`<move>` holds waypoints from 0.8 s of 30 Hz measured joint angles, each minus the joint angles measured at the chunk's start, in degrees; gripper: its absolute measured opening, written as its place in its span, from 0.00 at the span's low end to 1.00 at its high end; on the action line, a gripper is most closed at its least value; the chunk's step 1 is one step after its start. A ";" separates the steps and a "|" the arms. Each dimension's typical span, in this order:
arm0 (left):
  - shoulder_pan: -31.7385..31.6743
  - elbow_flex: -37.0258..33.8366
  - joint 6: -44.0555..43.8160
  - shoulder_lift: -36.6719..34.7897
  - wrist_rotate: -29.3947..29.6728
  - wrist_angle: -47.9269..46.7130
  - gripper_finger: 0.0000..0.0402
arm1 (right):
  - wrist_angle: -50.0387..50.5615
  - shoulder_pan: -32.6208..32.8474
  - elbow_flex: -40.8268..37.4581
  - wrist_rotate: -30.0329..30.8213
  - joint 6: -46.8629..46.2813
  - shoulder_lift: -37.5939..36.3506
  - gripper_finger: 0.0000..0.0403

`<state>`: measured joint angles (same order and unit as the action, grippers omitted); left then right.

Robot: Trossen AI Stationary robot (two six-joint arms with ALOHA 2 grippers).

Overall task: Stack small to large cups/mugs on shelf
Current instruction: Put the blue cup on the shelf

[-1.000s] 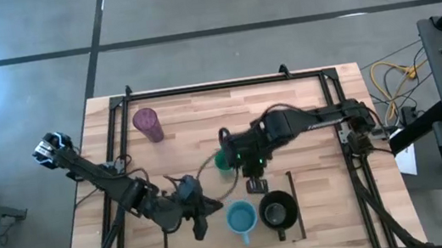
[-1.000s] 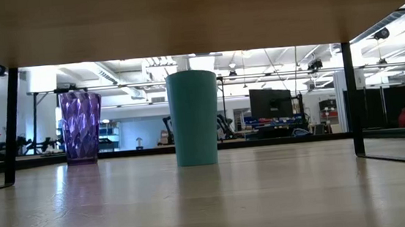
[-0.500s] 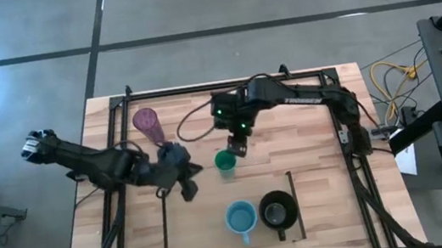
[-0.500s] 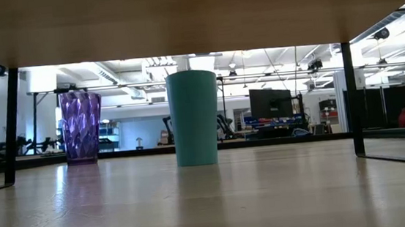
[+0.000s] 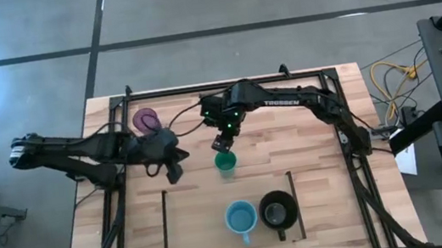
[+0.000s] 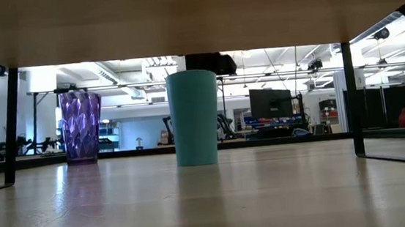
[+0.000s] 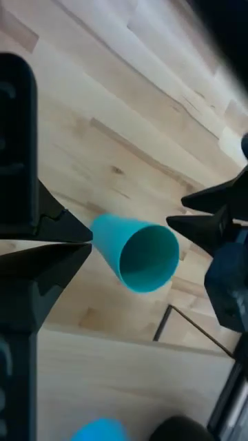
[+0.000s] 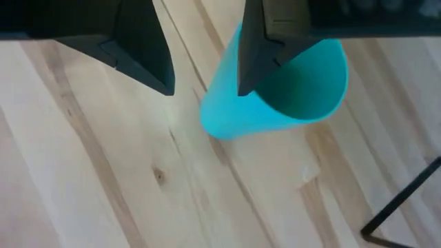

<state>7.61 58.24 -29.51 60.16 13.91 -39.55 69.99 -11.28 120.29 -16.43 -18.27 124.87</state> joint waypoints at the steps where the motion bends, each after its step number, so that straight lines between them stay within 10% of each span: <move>1: -0.17 -1.16 -0.10 -1.29 -0.25 0.74 0.00 | 0.20 0.01 0.00 0.01 0.11 0.01 0.37; 24: -0.13 -13.75 -10.68 -10.18 -1.73 10.51 0.00 | 1.10 4.67 -4.71 6.95 -1.21 -0.08 0.34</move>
<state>7.49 44.49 -40.18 49.98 12.19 -29.04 71.09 -6.61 115.58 -9.48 -19.48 124.79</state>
